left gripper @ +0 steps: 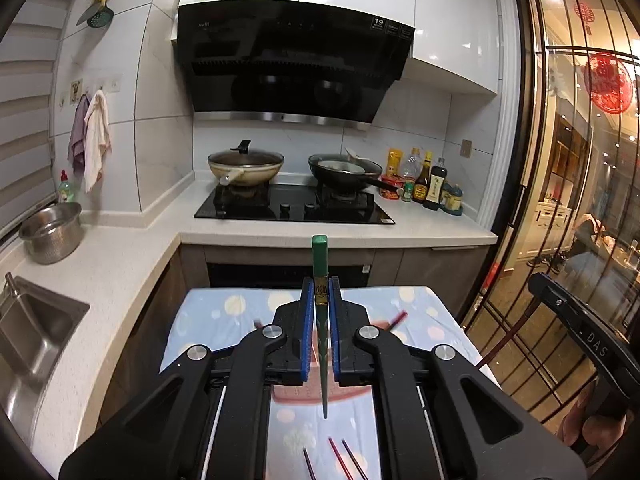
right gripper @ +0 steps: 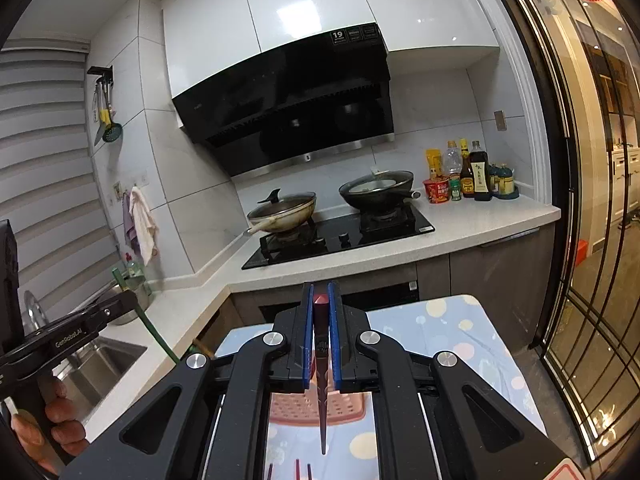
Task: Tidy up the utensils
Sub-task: 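Lift the green chopstick with the left tool while the right tool carries its chopstick to the pink holder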
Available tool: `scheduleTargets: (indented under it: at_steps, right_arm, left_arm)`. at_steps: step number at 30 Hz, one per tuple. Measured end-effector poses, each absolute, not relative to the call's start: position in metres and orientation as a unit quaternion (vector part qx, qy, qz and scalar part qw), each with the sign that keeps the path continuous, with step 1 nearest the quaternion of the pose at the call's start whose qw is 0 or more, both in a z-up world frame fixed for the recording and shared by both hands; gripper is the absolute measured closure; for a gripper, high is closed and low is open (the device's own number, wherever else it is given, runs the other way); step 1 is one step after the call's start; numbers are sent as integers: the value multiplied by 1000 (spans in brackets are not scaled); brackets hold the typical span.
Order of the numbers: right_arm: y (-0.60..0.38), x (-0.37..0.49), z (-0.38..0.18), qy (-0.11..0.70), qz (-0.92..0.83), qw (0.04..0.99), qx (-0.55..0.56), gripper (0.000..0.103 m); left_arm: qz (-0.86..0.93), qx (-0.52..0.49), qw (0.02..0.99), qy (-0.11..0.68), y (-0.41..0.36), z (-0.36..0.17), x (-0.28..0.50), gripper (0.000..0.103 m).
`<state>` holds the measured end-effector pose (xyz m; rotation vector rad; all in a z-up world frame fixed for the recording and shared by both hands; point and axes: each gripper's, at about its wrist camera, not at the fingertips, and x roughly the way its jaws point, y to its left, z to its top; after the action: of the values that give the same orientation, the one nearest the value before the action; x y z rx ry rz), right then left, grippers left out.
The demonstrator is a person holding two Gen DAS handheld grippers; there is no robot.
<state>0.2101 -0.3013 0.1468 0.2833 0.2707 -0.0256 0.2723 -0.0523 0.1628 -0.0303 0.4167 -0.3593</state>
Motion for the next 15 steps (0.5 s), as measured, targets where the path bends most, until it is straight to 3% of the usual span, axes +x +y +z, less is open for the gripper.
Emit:
scheduleTargets:
  at_steps: [8,15]
  right_arm:
    - [-320,273,164,108,-39,981,156,96]
    - [-309,321,143,134,-40,980,142,96]
  left_arm:
    - [-157,-15,969,190,-57,173,330,96]
    - [-151,-13,967,206,-60,155,358,96]
